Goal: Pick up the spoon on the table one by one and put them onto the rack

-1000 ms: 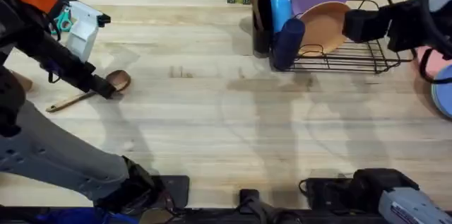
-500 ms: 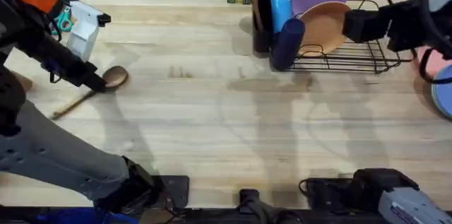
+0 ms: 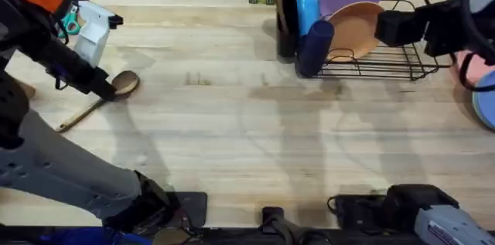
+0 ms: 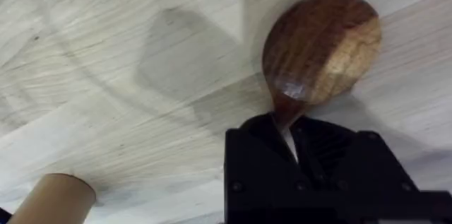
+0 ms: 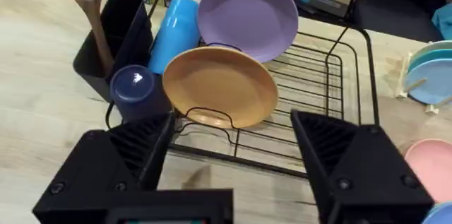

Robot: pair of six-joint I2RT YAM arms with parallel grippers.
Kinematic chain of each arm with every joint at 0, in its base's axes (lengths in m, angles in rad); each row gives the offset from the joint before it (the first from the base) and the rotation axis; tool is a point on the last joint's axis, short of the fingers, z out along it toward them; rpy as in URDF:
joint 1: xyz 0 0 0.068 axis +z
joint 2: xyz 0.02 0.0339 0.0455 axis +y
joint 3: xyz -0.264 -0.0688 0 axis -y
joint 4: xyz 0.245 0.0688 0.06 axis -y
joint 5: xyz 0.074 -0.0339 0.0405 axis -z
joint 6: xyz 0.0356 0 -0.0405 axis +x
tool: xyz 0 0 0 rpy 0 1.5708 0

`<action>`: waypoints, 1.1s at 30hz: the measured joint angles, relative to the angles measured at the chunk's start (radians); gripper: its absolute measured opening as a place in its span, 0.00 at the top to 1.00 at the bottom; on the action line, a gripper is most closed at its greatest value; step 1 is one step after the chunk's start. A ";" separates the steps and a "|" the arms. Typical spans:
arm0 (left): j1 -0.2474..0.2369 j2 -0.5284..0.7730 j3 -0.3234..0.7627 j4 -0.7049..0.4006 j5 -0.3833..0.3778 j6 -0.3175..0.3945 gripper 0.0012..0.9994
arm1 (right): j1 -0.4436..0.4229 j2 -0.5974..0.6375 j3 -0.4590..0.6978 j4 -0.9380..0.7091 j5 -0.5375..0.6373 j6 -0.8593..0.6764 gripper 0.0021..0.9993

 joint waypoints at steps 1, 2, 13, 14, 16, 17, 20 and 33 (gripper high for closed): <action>-0.020 -0.009 -0.003 0.008 -0.008 0.000 0.92 | 0.000 0.000 0.000 0.000 0.000 0.000 0.00; -0.026 -0.014 -0.004 0.009 -0.003 0.000 0.92 | 0.000 0.000 0.000 0.000 0.000 0.000 0.00; -0.179 -0.310 -0.014 0.015 0.075 0.000 0.92 | 0.000 0.000 0.000 0.000 0.000 0.000 0.00; -0.198 -0.322 -0.014 0.014 0.083 0.000 0.92 | 0.000 0.000 0.000 0.000 0.000 0.000 0.00; -0.239 -0.345 -0.014 0.015 0.110 0.000 0.92 | 0.000 0.000 0.000 0.000 0.000 0.000 0.00; -0.258 -0.353 -0.014 0.014 0.126 0.000 0.92 | 0.000 0.000 0.000 0.000 0.000 0.000 0.00; -0.392 -0.368 -0.014 0.064 0.290 -0.048 0.92 | 0.000 0.000 0.000 0.000 0.000 0.000 0.00; -0.567 -0.368 -0.014 0.375 0.625 -0.234 0.94 | 0.000 0.000 0.000 0.000 0.000 0.000 0.00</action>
